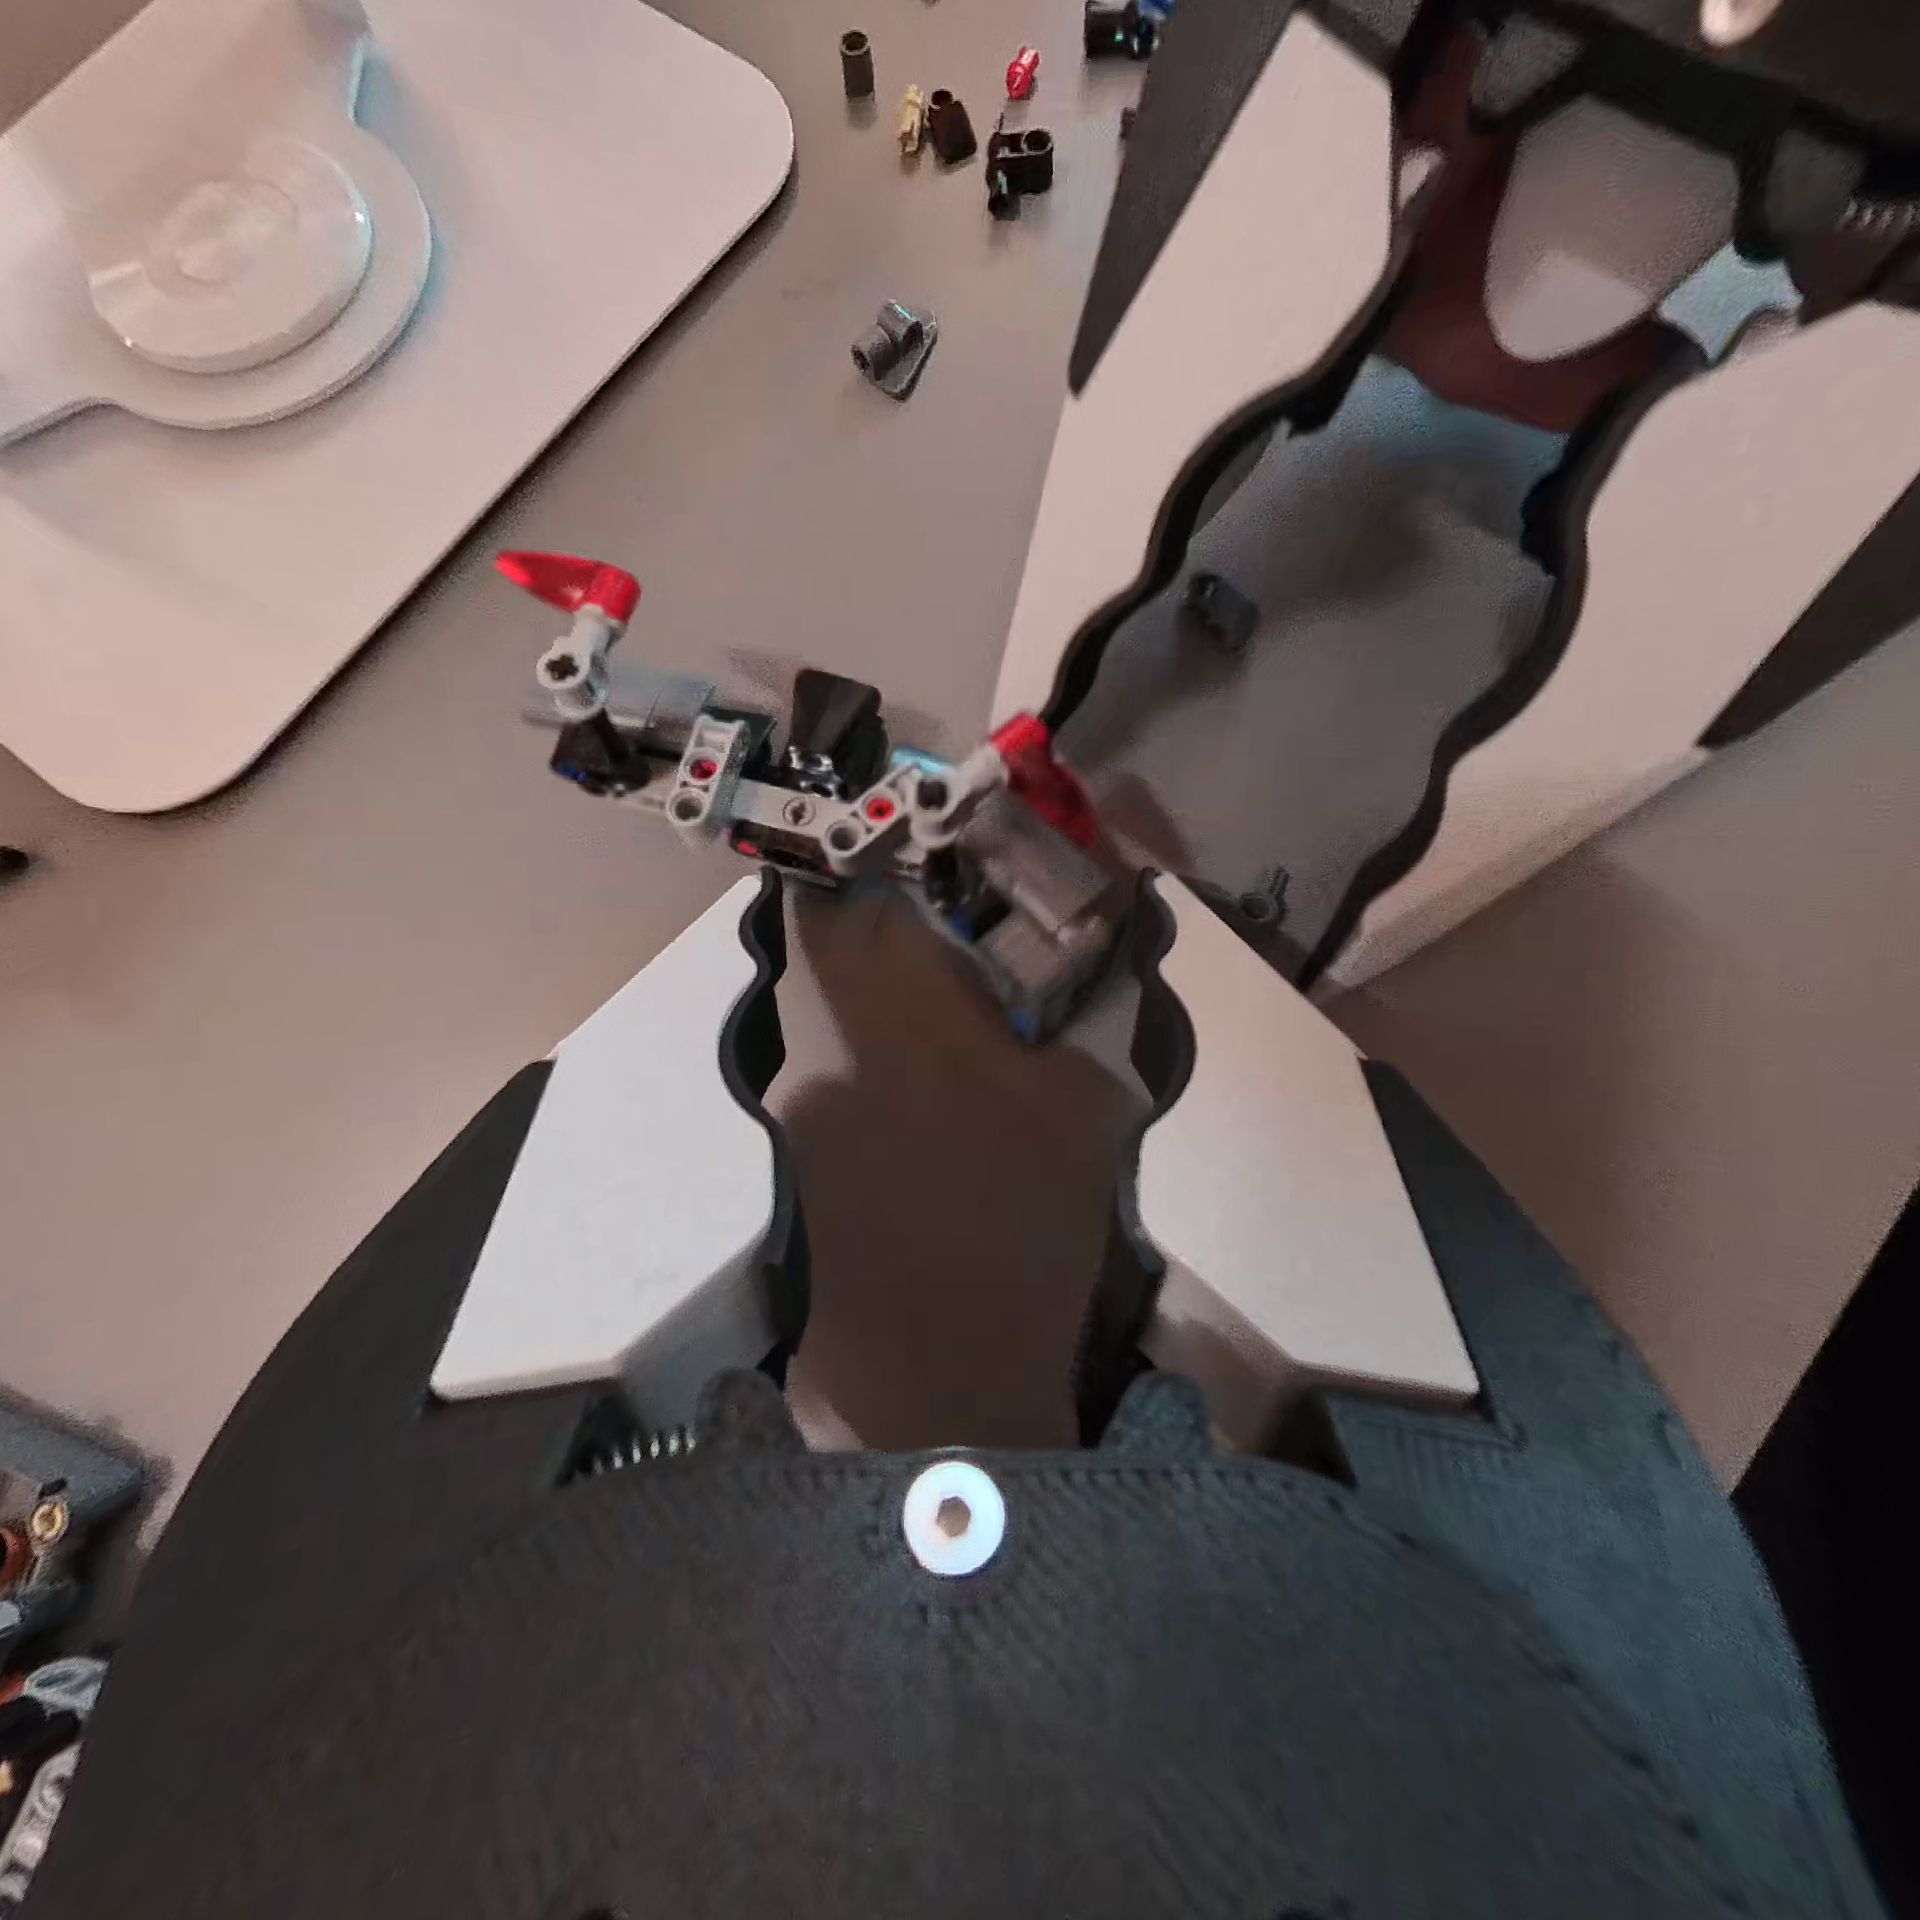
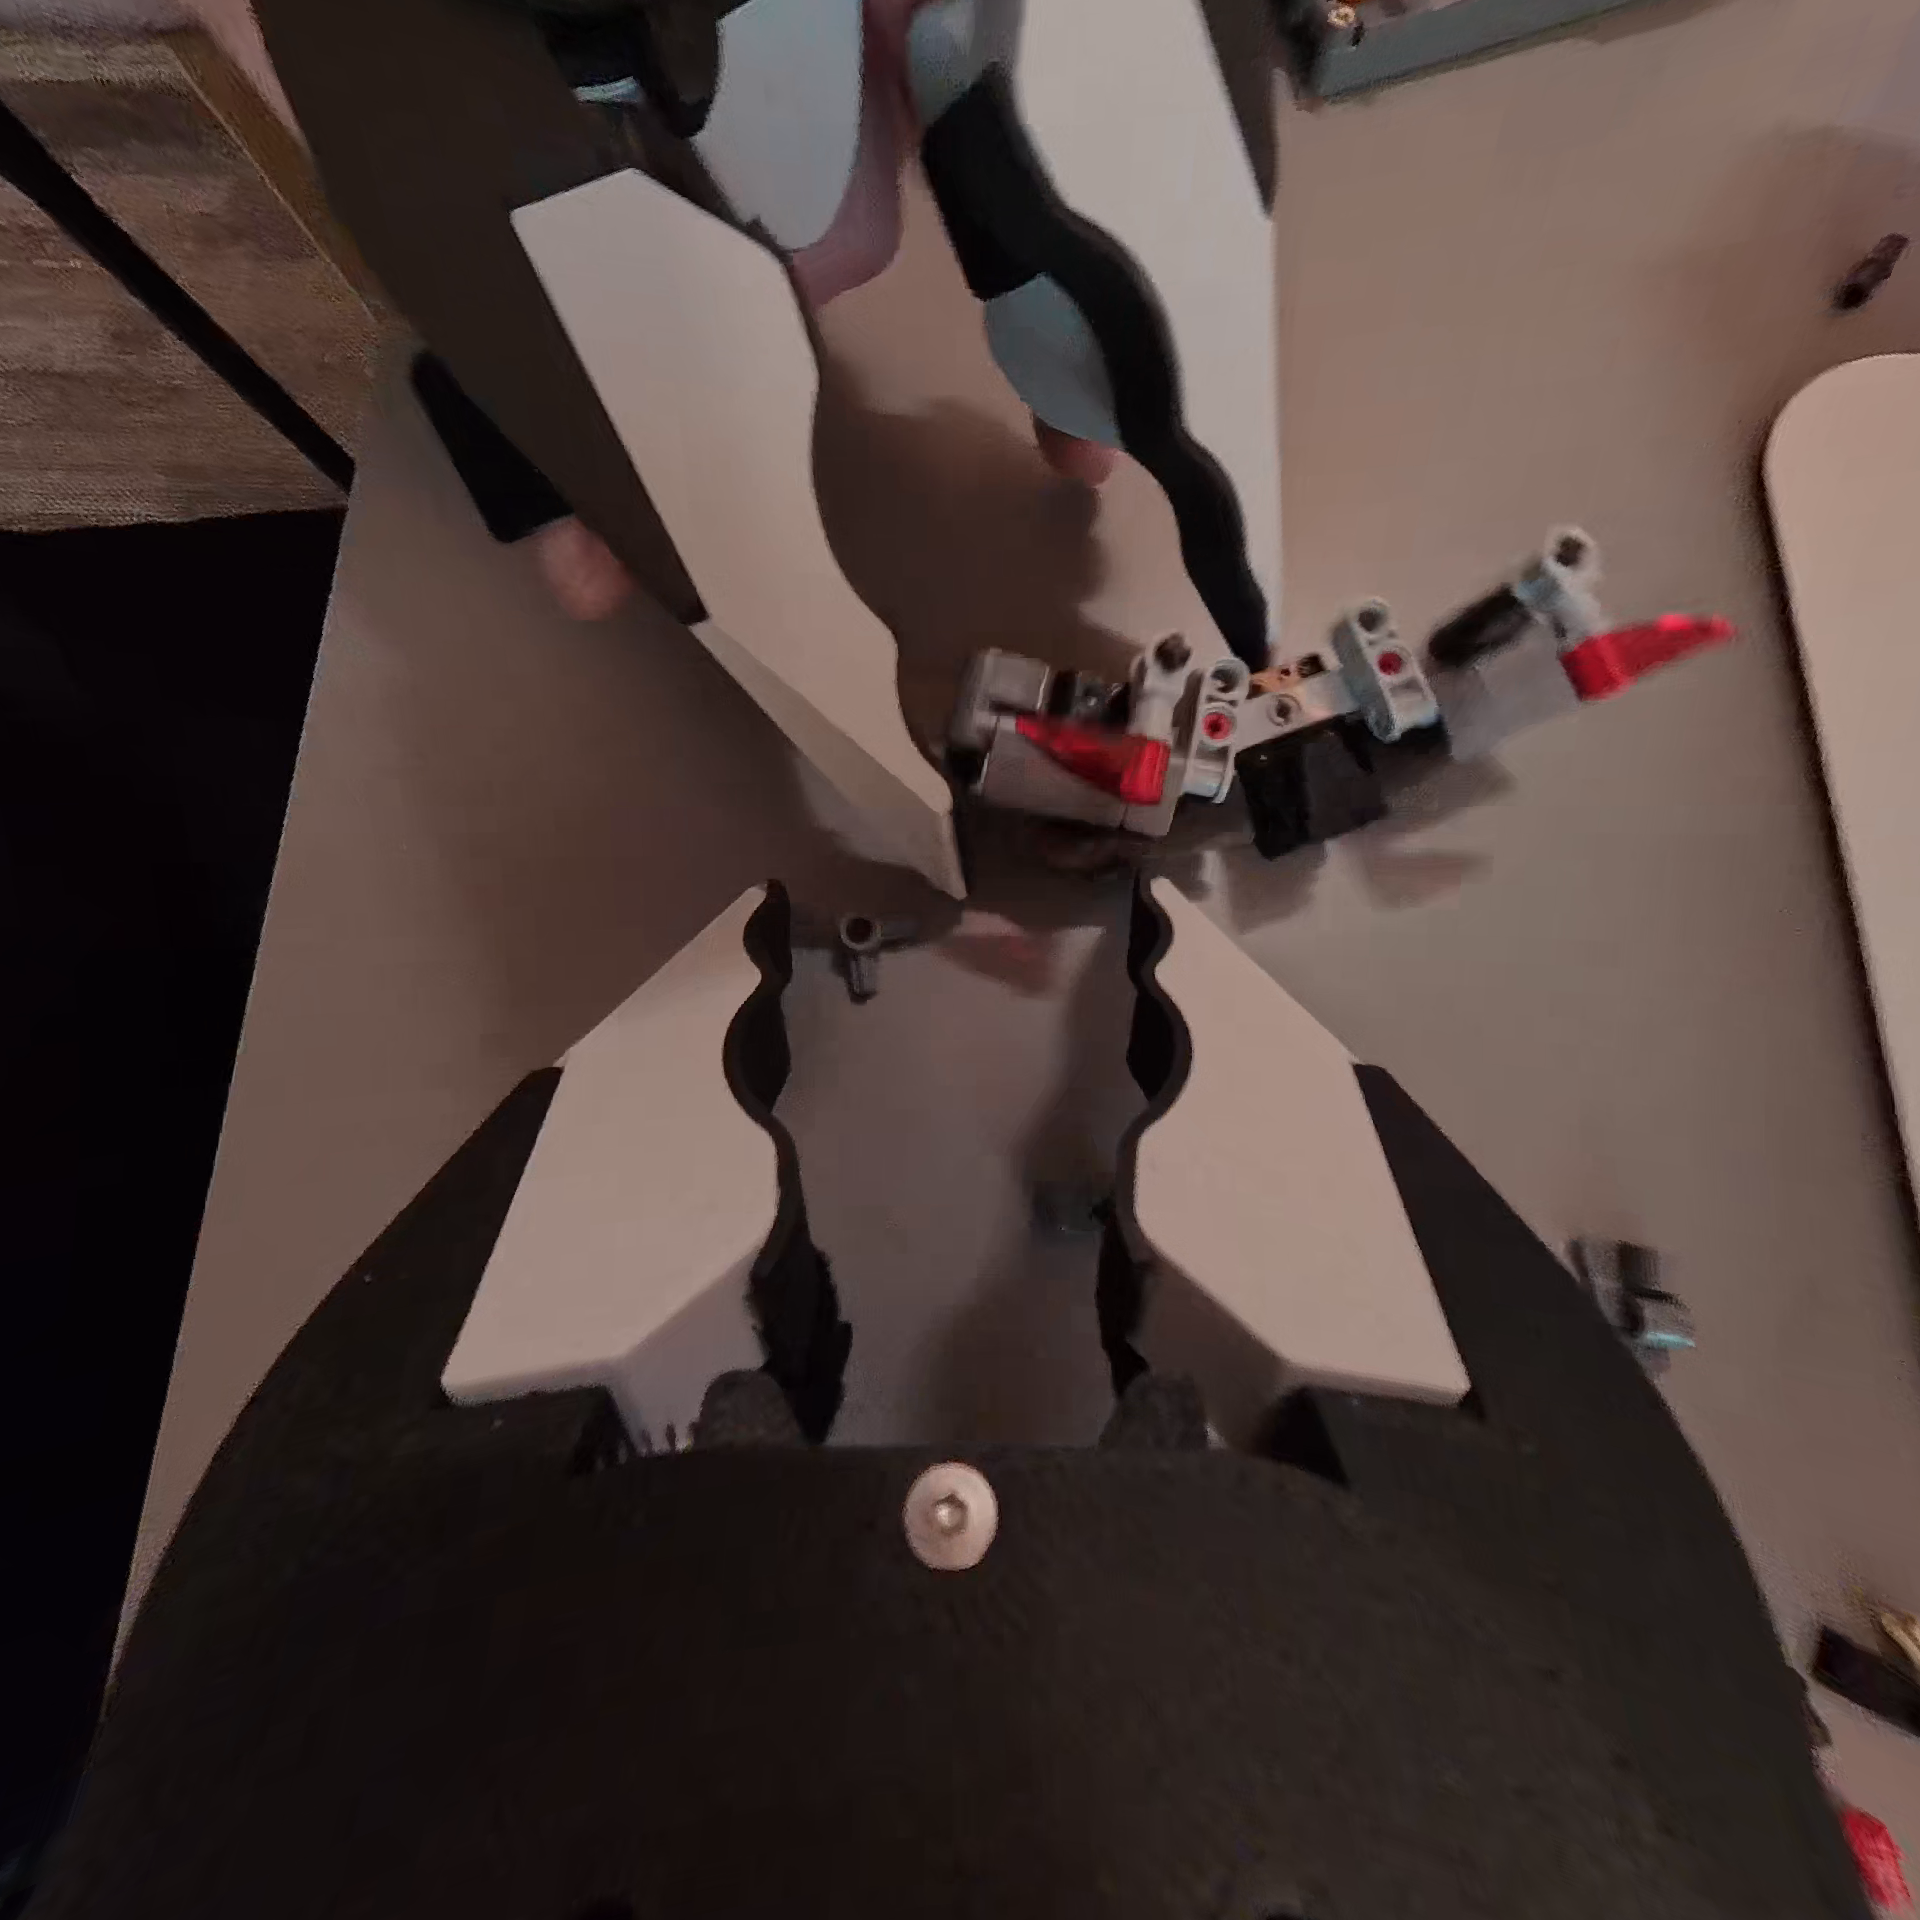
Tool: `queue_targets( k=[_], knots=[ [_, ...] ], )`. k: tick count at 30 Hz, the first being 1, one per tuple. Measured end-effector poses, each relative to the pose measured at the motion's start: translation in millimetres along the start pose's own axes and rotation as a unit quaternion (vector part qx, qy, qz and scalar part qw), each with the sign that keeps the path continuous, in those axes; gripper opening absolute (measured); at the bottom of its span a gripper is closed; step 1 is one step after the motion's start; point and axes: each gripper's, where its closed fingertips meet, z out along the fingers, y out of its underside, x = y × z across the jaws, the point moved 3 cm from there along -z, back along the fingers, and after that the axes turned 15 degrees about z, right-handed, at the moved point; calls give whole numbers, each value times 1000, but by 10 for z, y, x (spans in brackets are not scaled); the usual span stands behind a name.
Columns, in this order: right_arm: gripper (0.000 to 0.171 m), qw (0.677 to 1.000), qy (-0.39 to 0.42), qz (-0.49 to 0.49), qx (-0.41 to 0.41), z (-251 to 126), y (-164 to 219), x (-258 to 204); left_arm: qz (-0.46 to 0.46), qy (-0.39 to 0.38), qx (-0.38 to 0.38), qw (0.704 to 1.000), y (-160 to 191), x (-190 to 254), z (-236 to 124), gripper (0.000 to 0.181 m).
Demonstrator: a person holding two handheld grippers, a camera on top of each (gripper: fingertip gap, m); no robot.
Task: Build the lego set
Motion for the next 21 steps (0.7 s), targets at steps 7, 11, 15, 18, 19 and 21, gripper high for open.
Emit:
queue_targets(
  k=[7,11,15,18,19,21],
  knots=[
    [63,999,-34,-21,0,-43,-39,-209,53,8,-6,999,-4,-60,-58,67],
    [55,999,-18,-24,24,-428,-42,14,39,-18,1,999,39,-73,-190,63],
    [63,997,14,-25,69,-744,-138,427,27,-39,10,999,36,39,-241,62],
    [68,997,36,-48,41,-599,-146,653,22,-71,-1,997,70,13,-188,62],
    [69,997,39,-59,34,-517,-162,690,18,-74,-7,997,81,7,-163,63],
    [70,996,31,-84,23,-359,-189,707,23,-86,-18,996,99,-28,-144,61]
  ],
)
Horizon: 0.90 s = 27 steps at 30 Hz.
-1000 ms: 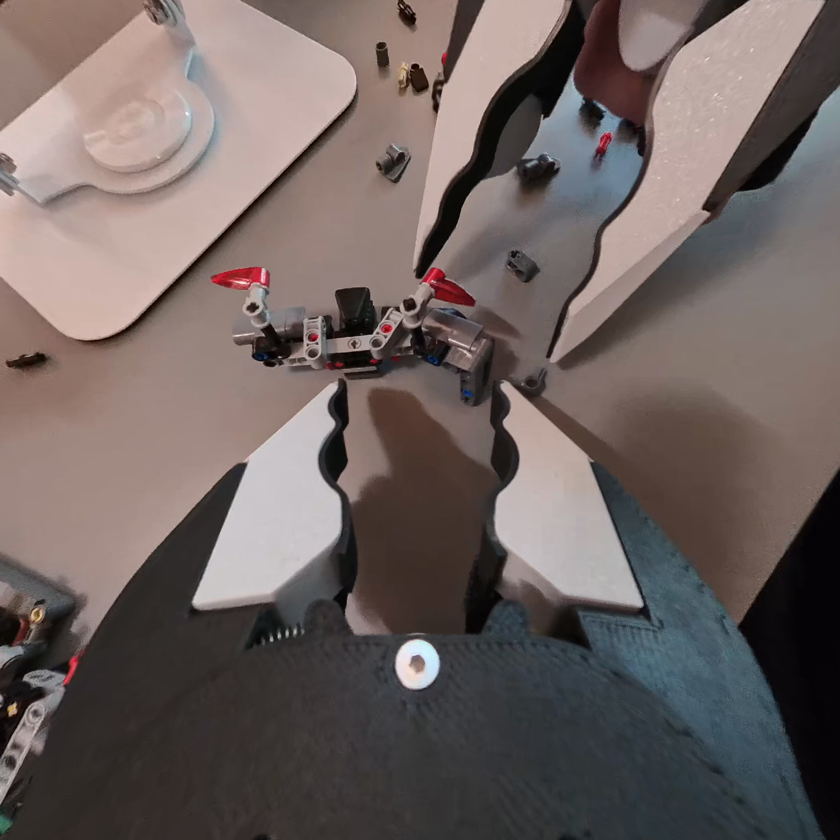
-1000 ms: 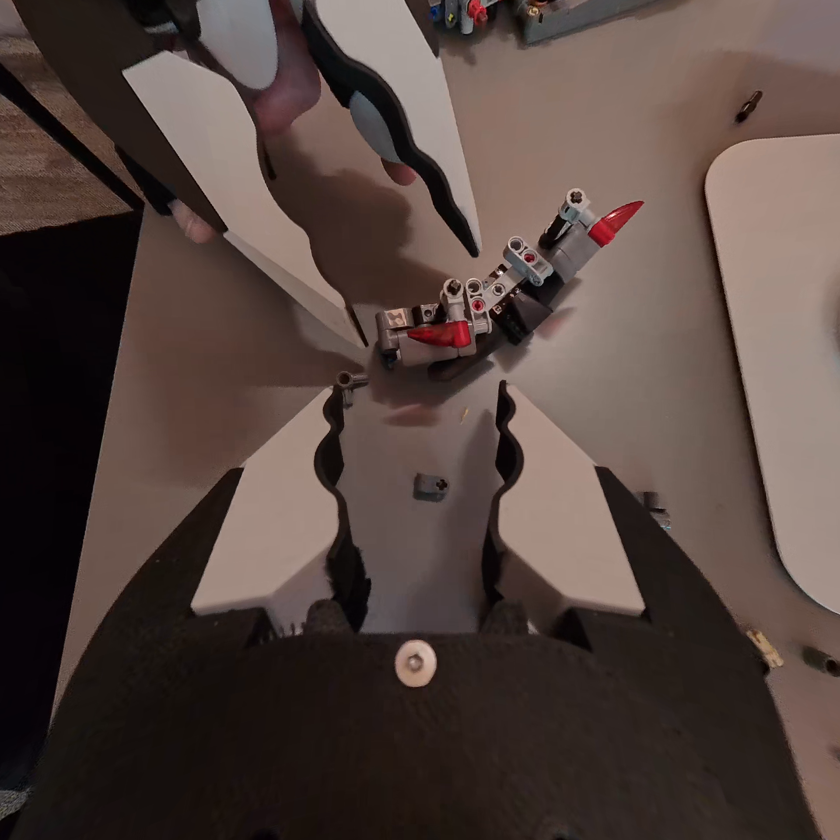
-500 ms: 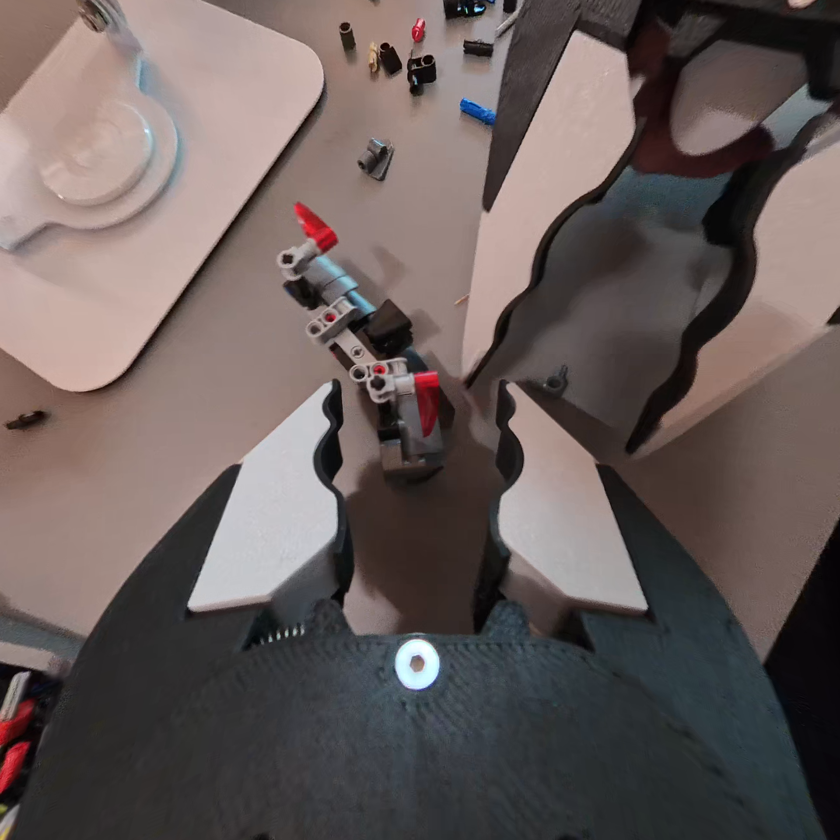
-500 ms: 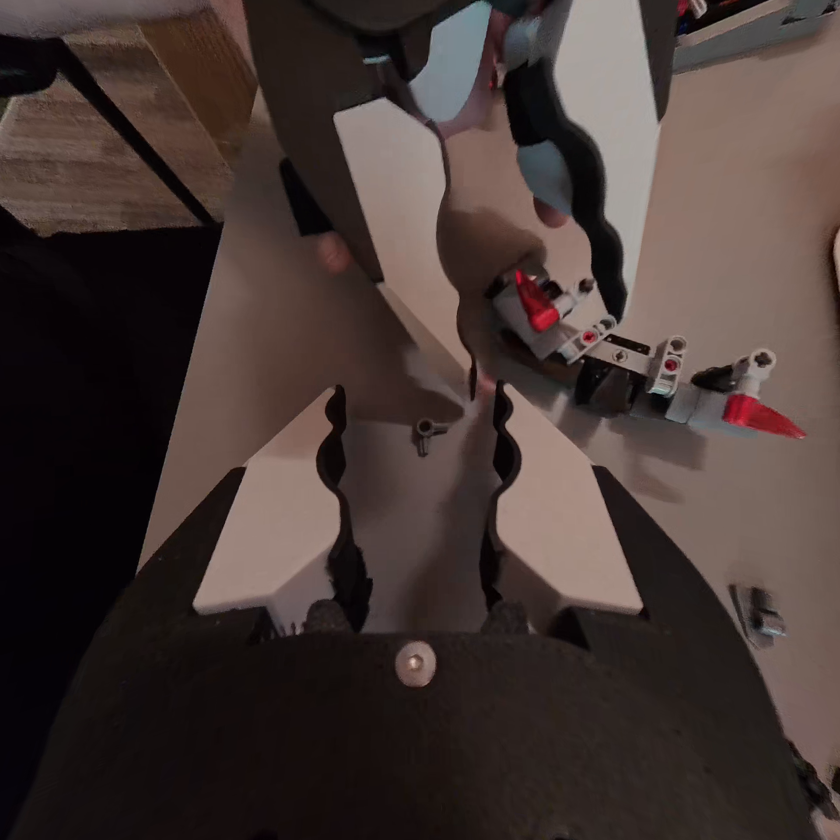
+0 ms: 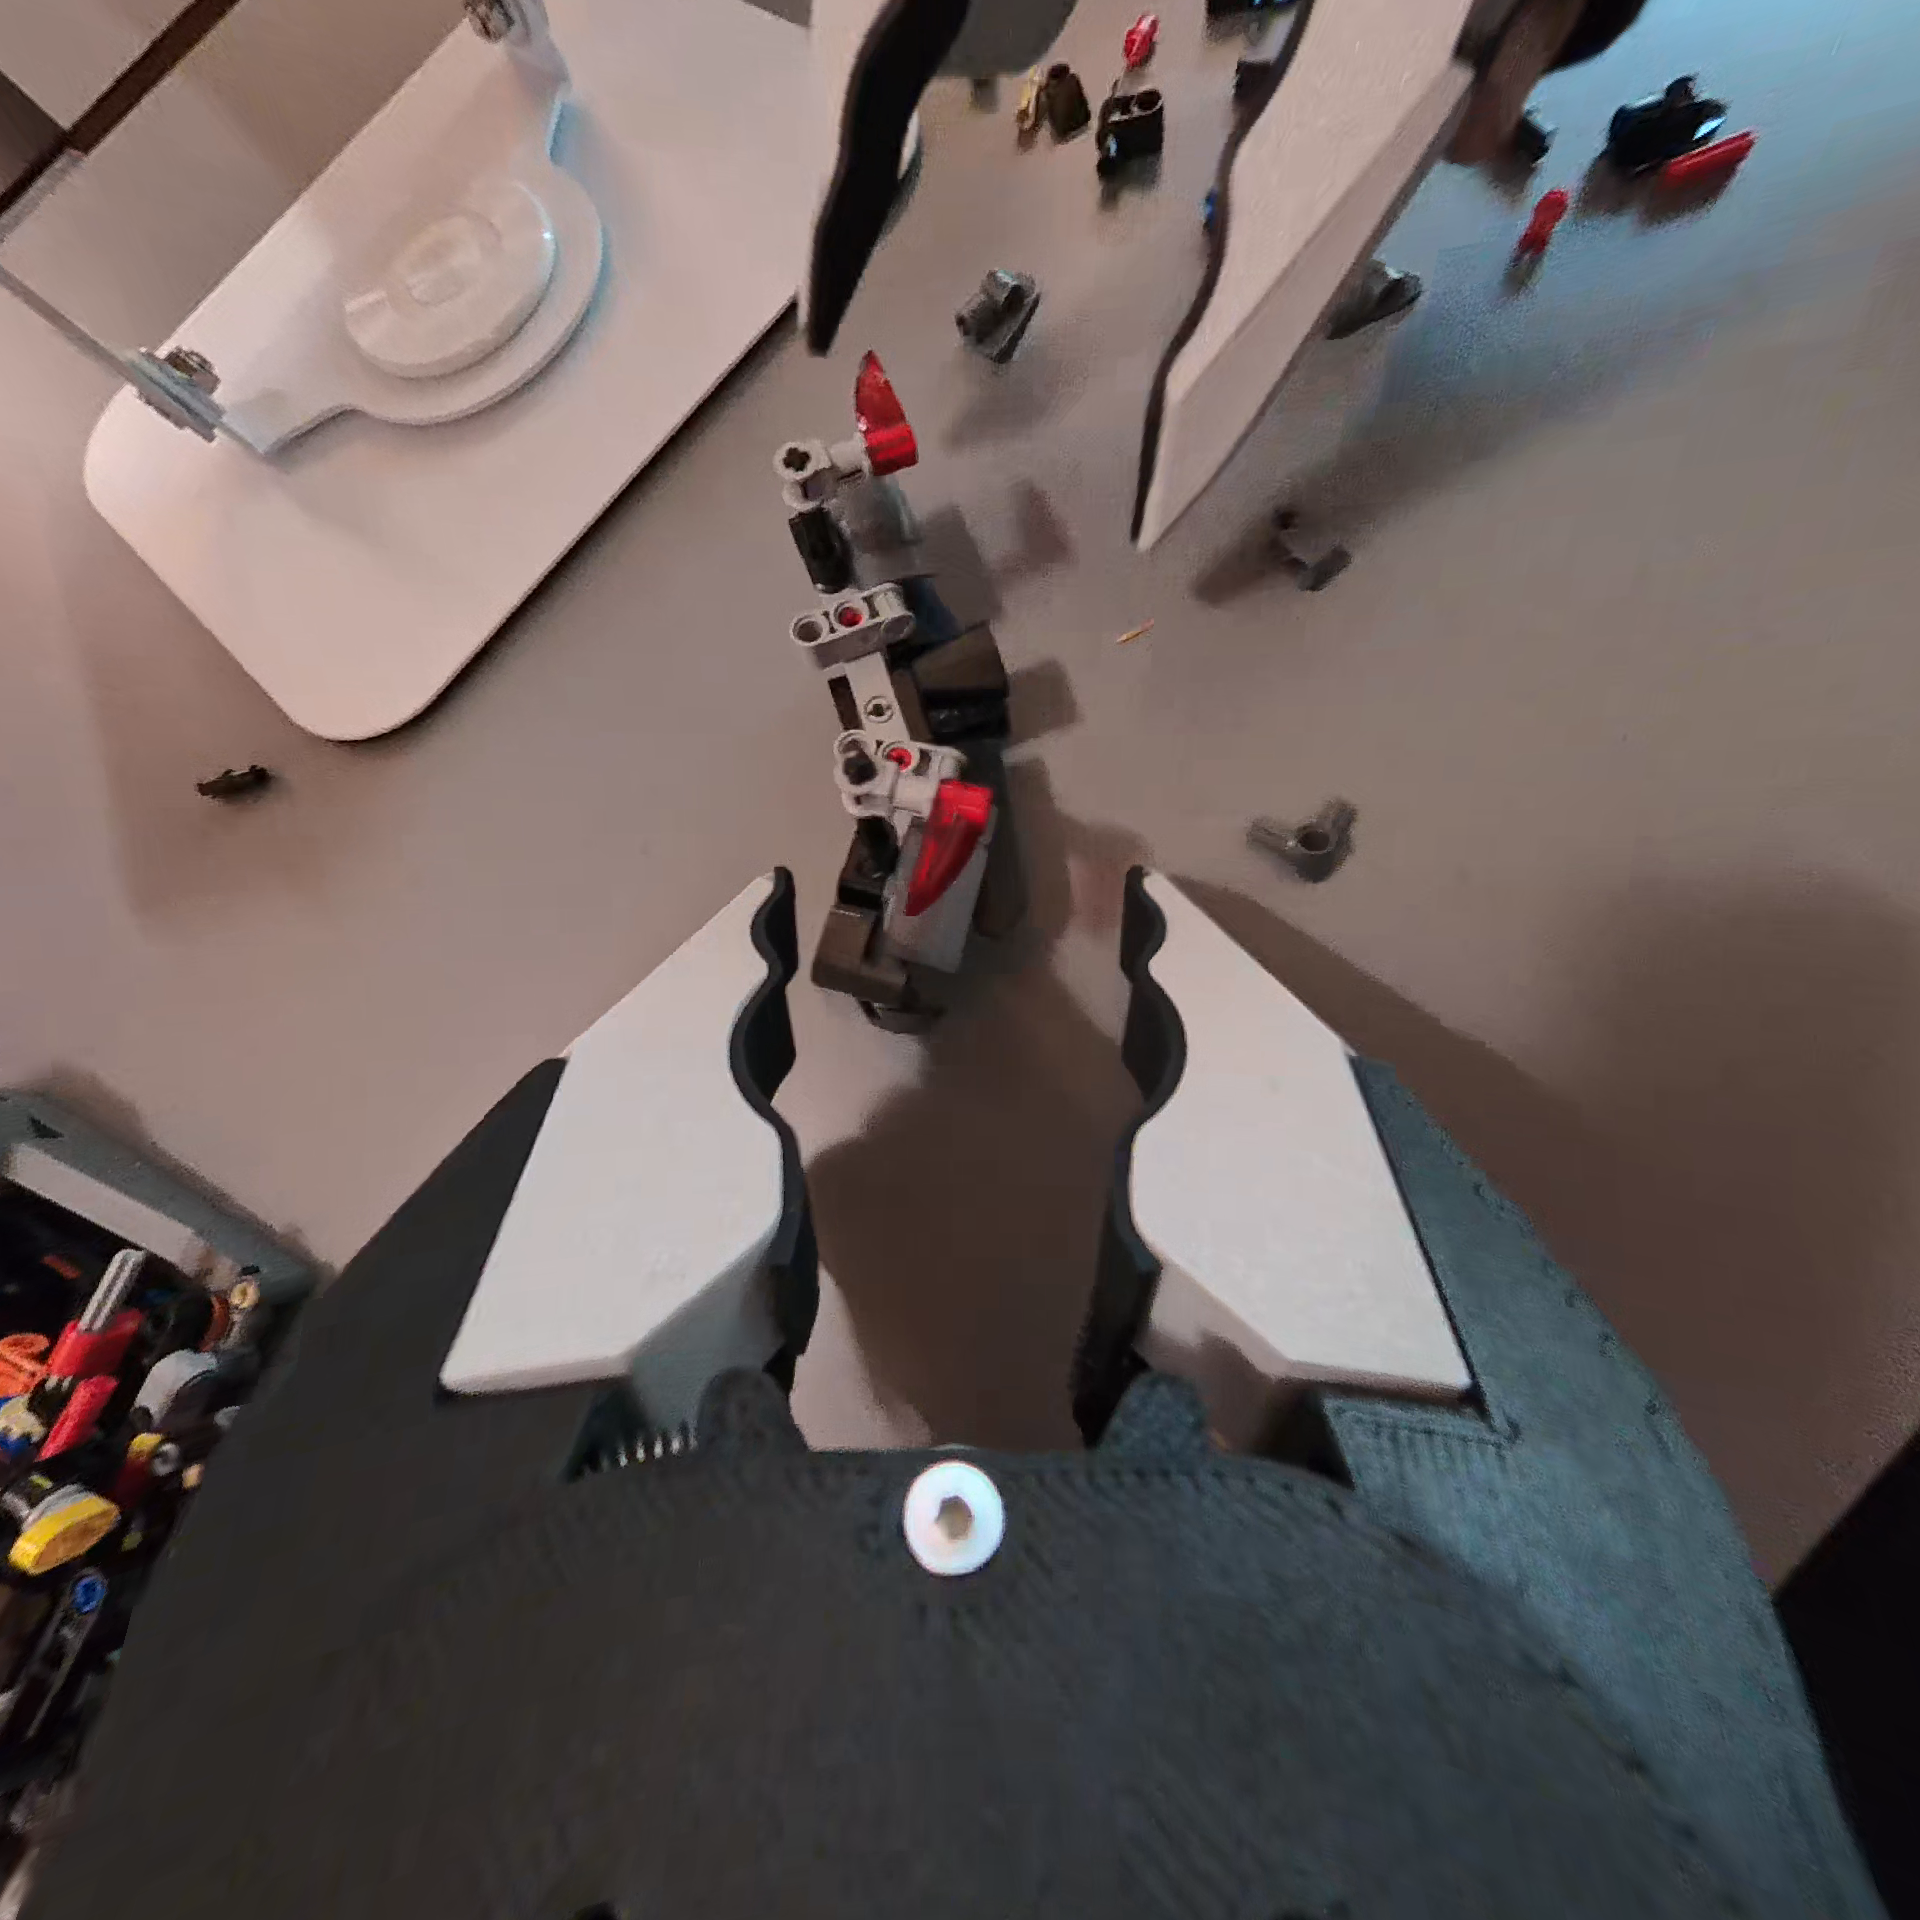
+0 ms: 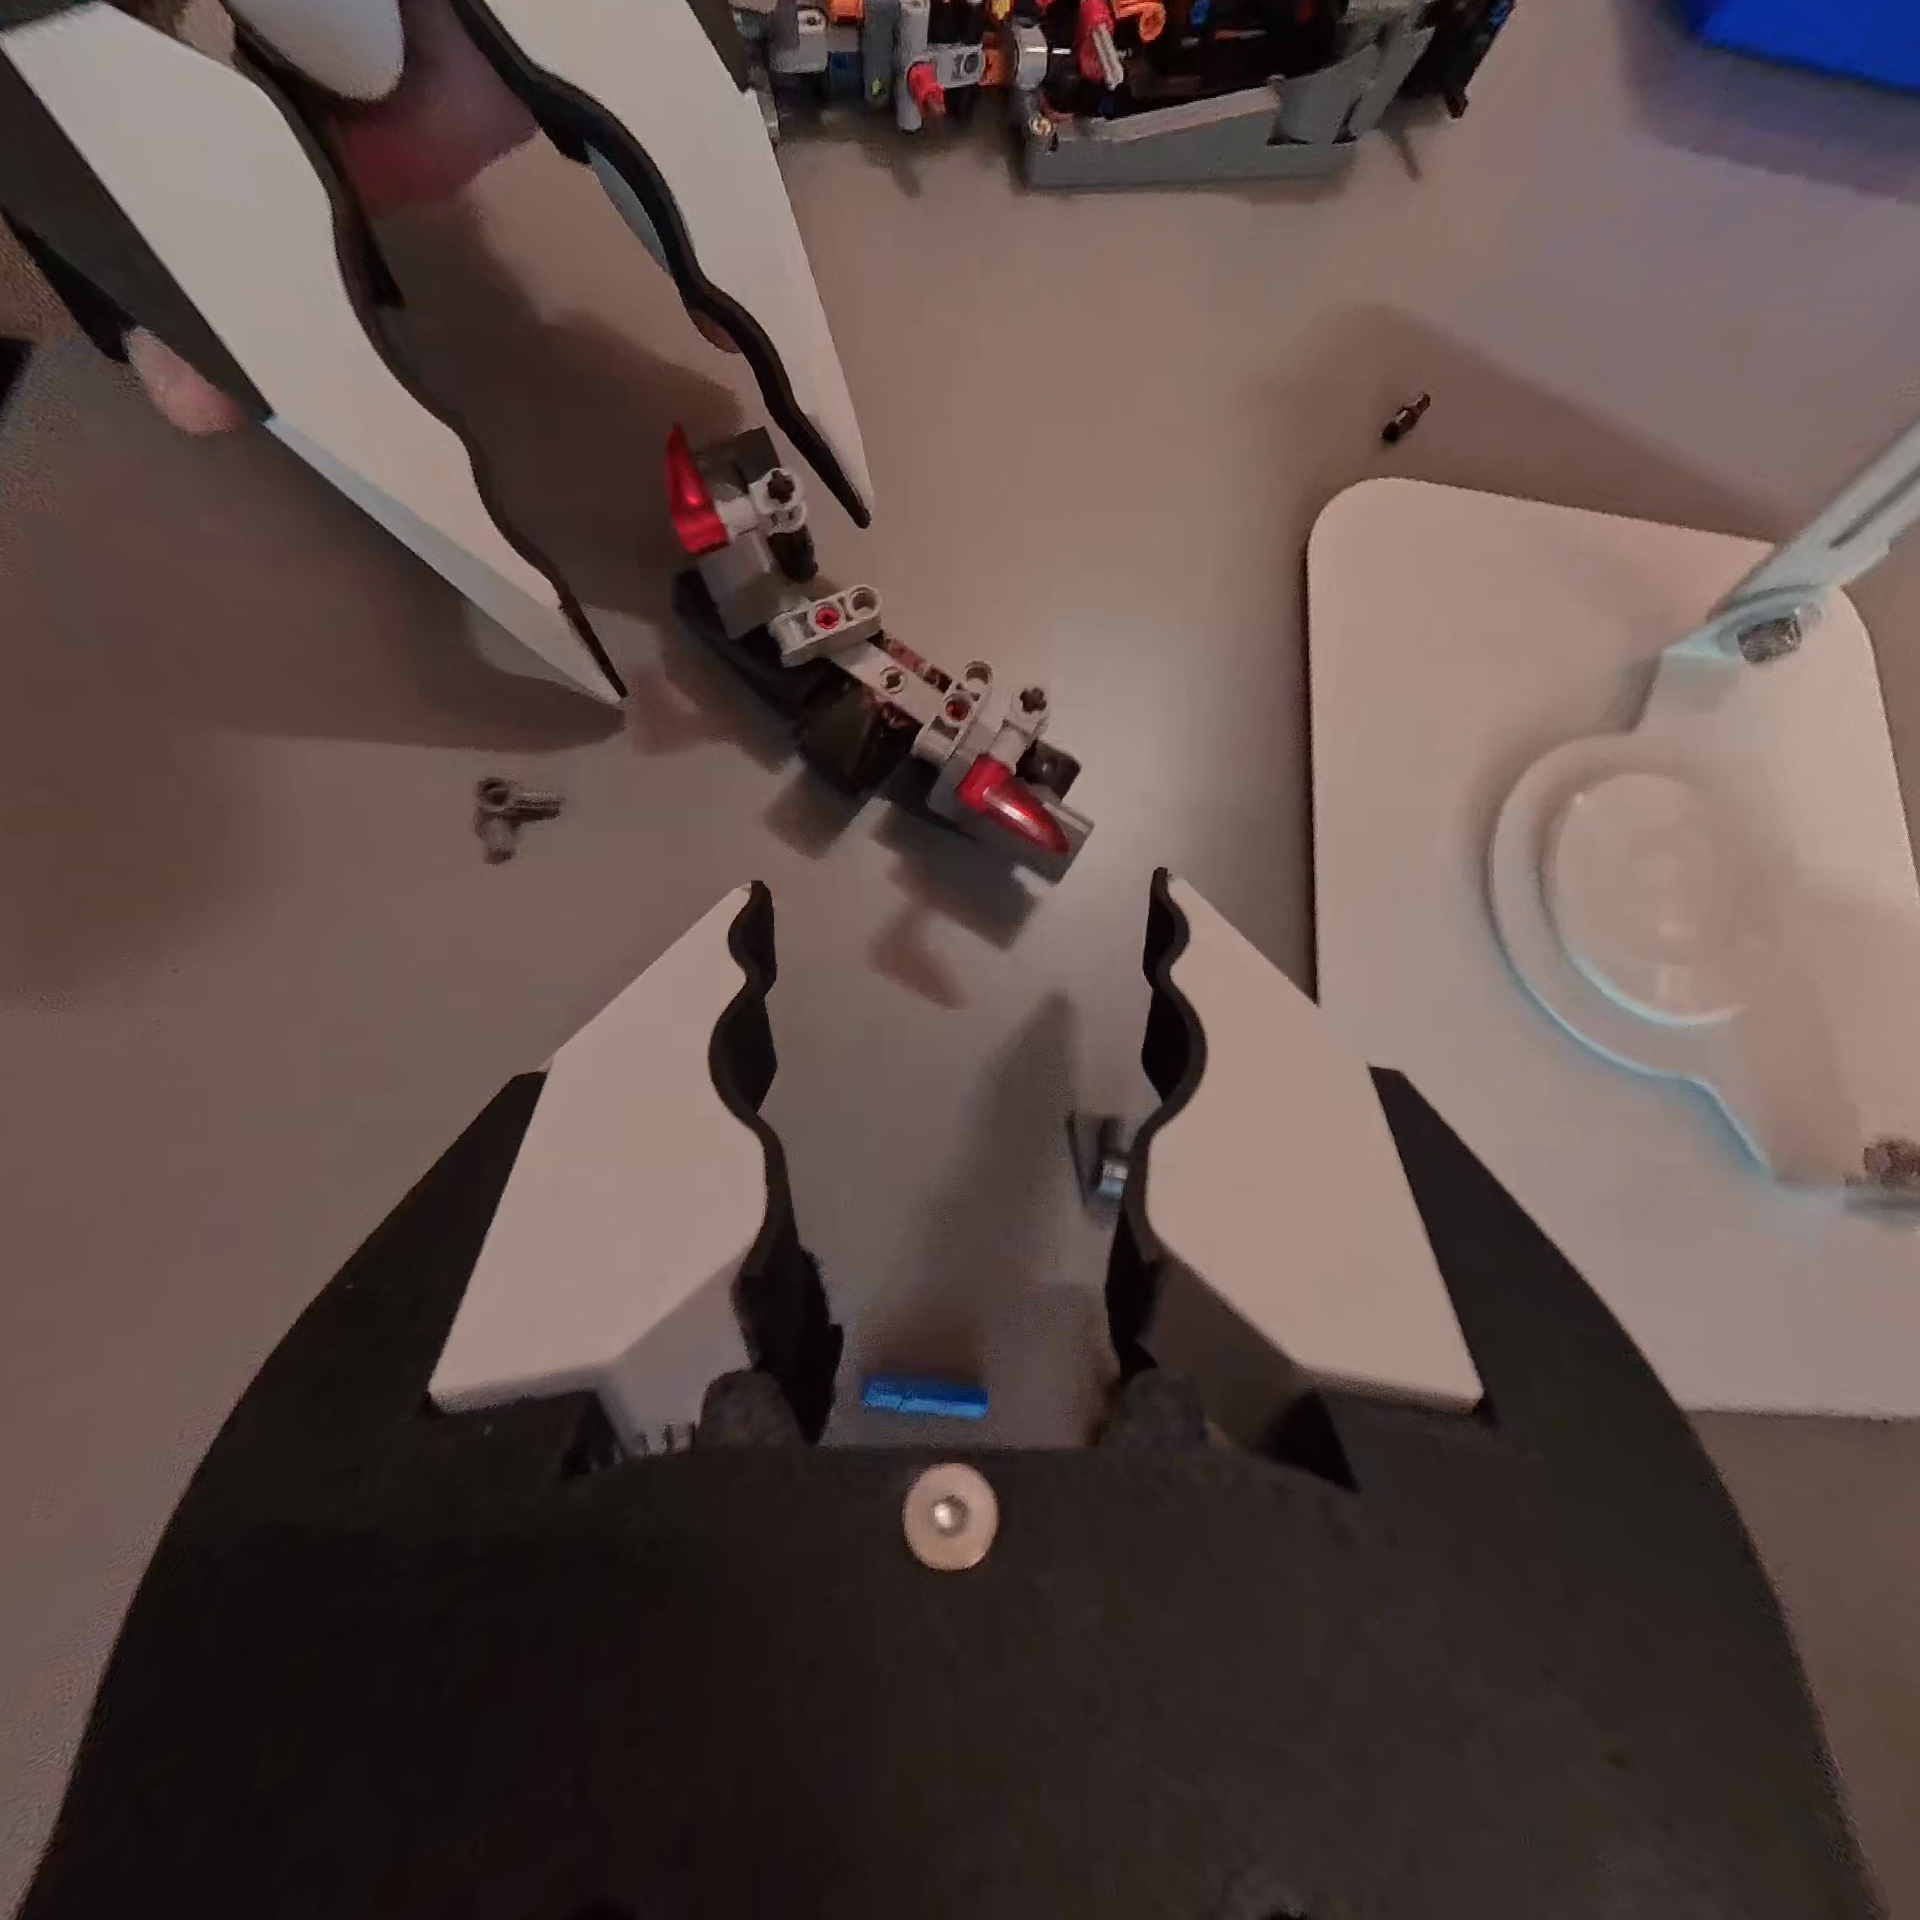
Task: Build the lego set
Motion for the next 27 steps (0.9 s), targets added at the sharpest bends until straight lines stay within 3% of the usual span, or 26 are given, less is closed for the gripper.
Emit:
queue_targets(
  k=[2,6,11,15,19,27],
  knots=[
    [69,1000,-1,-14,-6,131,-31,34,6,-15,-2,1000,1,-52,0,55],
    [52,999,-19,-26,-25,266,-41,18,10,-26,-19,999,26,-100,37,42],
    [46,998,-40,-1,-40,272,45,-65,33,-51,-35,998,75,-147,48,38],
    [41,999,-31,1,-38,248,62,-137,16,-21,-21,999,99,-128,54,36],
    [27,999,-24,17,-39,260,68,-142,17,-22,-18,999,93,-110,56,33],
    [23,997,-24,59,-38,263,81,-185,1,-14,-19,1000,101,-125,53,31]
  ],
)
